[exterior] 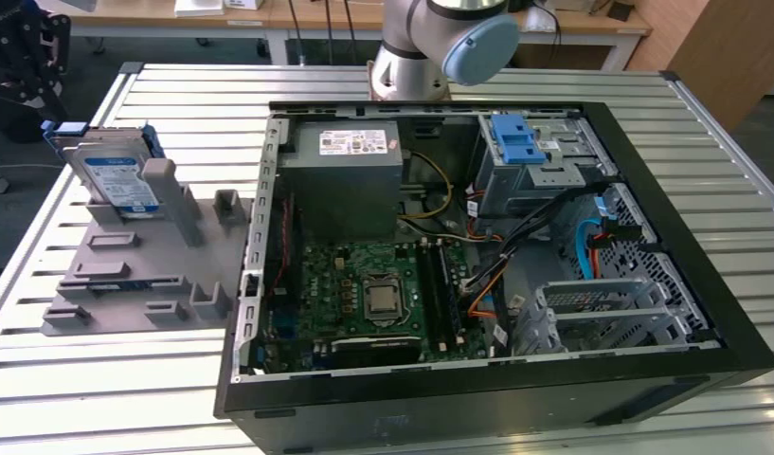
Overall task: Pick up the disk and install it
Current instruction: 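Pick up the disk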
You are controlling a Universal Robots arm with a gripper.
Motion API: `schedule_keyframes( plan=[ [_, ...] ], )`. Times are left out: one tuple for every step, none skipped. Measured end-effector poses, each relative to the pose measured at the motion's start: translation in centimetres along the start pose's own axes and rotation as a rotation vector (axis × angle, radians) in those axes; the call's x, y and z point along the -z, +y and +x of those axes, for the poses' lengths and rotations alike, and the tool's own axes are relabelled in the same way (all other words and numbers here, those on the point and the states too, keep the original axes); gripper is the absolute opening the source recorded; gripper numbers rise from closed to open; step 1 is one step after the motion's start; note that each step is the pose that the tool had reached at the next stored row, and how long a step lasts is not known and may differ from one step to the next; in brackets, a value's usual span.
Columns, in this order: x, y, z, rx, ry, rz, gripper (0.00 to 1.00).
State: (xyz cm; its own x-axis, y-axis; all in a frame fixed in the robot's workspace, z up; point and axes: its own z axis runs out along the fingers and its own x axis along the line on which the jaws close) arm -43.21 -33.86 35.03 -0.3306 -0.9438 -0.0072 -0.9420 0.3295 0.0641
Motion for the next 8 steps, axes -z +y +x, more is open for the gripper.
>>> schedule_keyframes(
  plan=[
    [0.0,0.0,0.0,0.0,0.0001,0.0,0.11],
    [0.0,0.0,0.0,0.002,0.0002,0.0,0.11],
    [0.0,0.0,0.0,0.007,0.0004,0.0,0.11],
    [-0.01,0.0,0.0,0.011,0.0004,0.0009,0.11],
    [-0.01,0.0,0.0,0.016,0.0002,0.0023,0.11],
    [-0.04,-0.01,0.0,0.022,-0.0003,0.0047,0.11],
    [-0.08,-0.01,0.0,0.03,-0.0006,0.007,0.11],
    [-0.11,-0.01,0.0,0.04,-0.001,0.0086,0.11]
  ],
)
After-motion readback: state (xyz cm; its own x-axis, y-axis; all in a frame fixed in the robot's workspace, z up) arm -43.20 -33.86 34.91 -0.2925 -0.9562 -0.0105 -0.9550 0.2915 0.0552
